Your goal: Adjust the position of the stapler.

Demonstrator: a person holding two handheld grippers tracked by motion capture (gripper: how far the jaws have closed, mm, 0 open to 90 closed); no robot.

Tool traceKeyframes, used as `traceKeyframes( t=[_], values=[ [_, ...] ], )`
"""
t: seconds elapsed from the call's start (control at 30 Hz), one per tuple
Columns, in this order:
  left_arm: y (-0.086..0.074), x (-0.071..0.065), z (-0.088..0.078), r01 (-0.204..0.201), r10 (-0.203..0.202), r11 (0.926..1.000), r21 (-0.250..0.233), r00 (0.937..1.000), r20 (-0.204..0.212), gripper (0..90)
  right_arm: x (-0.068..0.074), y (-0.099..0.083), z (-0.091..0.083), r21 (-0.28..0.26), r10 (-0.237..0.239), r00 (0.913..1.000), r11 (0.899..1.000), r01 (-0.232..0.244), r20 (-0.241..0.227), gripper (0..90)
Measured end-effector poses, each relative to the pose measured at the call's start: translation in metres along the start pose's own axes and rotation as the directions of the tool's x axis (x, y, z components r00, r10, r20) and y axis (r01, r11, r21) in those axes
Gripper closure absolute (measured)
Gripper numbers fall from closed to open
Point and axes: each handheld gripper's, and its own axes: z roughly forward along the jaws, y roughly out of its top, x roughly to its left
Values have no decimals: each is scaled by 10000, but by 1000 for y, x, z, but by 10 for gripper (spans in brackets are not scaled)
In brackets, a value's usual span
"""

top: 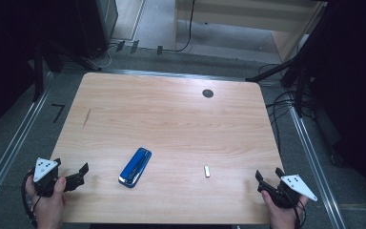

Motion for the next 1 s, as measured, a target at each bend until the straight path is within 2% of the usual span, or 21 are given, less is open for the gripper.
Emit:
traceKeyframes(
  t=[0.07, 0.13, 0.27, 0.4, 0.47, 0.57, 0.6, 0.63, 0.73, 0.9, 0.97, 1.0],
  values=[
    [0, 0, -1, -164, 162, 9998, 65, 9993, 342, 1, 0, 0, 0, 24, 64, 10000, 10000, -64, 10, 251],
    [-1, -2, -2, -312, 310, 9995, 47, 9988, 390, 1, 1, 0, 0, 43, 144, 9999, 9999, -144, 69, 277],
    [0, -2, -3, -246, 248, 9997, -59, 9994, 261, 68, 5, 1, -3, -17, 195, 9997, 9998, -194, 164, 347],
    [1, -1, -4, -196, 199, 9998, -100, 9994, 283, 91, 11, 5, -6, -149, -11, 10000, 9999, 13, 88, 415],
    [2, -3, -5, -60, 62, 9999, -81, 9996, 284, 114, 14, 6, -7, -232, 11, 10000, 9997, -13, -72, 442],
    [2, -6, -6, -63, 66, 9999, -109, 9996, 287, 142, 20, 8, -7, -198, 17, 9996, 9998, -22, -279, 486],
    [3, -11, -8, -308, 317, 9993, -230, 9987, 397, 145, 22, 9, -6, -166, -2, 9993, 9999, -4, -371, 502],
    [3, -13, -9, -441, 448, 9987, -264, 9986, 267, 153, 24, 10, -5, -105, 38, 9988, 9999, -43, -493, 512],
    [3, -20, -11, -596, 604, 9974, -415, 9980, 171, 323, 31, 12, -2, 72, 116, 9965, 9999, -111, -830, 545],
    [1, -29, -9, -674, 694, 9974, -255, 9936, 889, 560, 48, 15, 0, 127, -73, 9909, 9999, 91, -1348, 613],
    [1, -31, -8, -691, 711, 9973, -231, 9923, 1018, 629, 55, 17, 1, 103, -102, 9871, 9999, 120, -1597, 677],
    [1, -34, -7, -673, 688, 9976, -159, 9897, 1256, 666, 58, 18, 0, 154, -31, 9833, 9999, 60, -1821, 711]
  ],
)
